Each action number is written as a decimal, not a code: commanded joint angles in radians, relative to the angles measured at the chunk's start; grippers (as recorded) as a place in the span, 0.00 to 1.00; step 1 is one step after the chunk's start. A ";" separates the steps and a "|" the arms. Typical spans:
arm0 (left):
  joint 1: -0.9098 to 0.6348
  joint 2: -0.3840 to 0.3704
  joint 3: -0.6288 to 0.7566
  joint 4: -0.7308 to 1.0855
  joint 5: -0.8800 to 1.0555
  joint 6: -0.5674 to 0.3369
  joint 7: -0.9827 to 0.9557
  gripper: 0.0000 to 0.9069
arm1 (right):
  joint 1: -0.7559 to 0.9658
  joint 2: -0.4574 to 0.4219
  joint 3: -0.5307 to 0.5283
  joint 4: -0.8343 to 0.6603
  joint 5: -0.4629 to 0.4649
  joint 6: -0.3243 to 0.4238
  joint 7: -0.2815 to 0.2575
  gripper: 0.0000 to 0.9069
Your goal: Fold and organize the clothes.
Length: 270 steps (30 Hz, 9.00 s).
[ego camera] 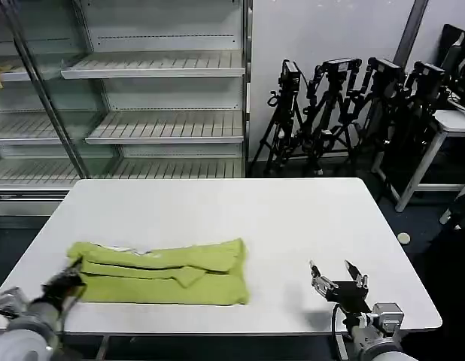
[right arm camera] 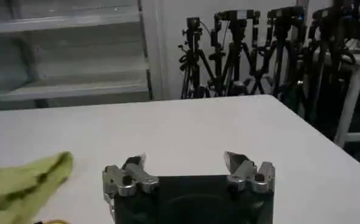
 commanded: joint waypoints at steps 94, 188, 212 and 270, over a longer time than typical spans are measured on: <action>-0.129 -0.048 0.325 0.063 -0.118 0.173 0.232 1.00 | -0.075 0.040 0.048 0.014 -0.018 0.033 -0.021 1.00; -0.283 -0.056 0.690 -0.013 0.832 -0.054 0.371 0.02 | -0.170 0.075 0.081 0.148 -0.074 0.050 -0.027 1.00; -0.440 -0.198 0.843 0.115 0.535 -0.067 0.264 1.00 | -0.168 0.043 0.111 0.182 -0.057 0.034 -0.025 1.00; 0.179 -0.268 0.045 -0.231 0.659 -0.213 0.227 1.00 | 0.603 0.101 -0.841 -0.278 -0.304 -0.143 0.019 1.00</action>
